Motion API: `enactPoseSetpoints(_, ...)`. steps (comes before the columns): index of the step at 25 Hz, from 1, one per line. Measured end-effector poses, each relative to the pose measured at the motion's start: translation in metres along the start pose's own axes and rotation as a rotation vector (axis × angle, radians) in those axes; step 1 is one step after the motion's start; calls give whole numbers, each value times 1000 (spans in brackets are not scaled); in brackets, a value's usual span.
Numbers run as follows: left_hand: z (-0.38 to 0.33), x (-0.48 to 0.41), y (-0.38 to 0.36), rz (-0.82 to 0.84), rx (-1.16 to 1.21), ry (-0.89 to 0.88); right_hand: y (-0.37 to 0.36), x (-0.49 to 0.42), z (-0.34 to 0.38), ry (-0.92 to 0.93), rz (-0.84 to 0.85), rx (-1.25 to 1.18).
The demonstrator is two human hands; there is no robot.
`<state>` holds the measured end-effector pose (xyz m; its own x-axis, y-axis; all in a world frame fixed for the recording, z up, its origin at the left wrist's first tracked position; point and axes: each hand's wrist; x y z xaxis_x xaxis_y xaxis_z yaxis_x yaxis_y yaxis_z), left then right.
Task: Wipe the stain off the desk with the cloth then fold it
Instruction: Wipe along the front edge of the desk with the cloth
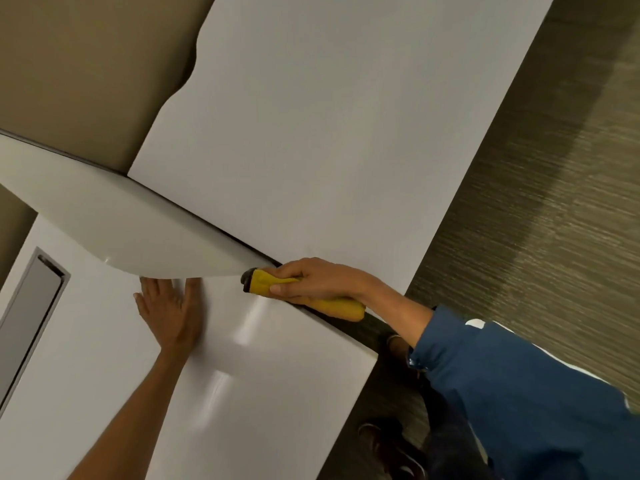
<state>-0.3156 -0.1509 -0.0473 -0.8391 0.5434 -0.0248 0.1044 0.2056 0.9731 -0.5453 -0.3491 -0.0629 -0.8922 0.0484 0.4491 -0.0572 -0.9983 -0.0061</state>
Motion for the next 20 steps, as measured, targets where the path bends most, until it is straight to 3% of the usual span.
enactPoseSetpoints(20,6,0,-5,-5,7,7,-2,94,-44,-16,55,40)
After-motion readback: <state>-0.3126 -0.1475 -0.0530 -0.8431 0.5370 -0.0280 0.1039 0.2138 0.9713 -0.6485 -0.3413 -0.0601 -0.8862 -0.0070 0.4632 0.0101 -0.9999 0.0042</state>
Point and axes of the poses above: each hand's wrist, its own x-axis away from the middle knuckle, its own y-axis out of the back of the hand, z = x × y, and after that the axes turned 2 degrees about -z, right-handed
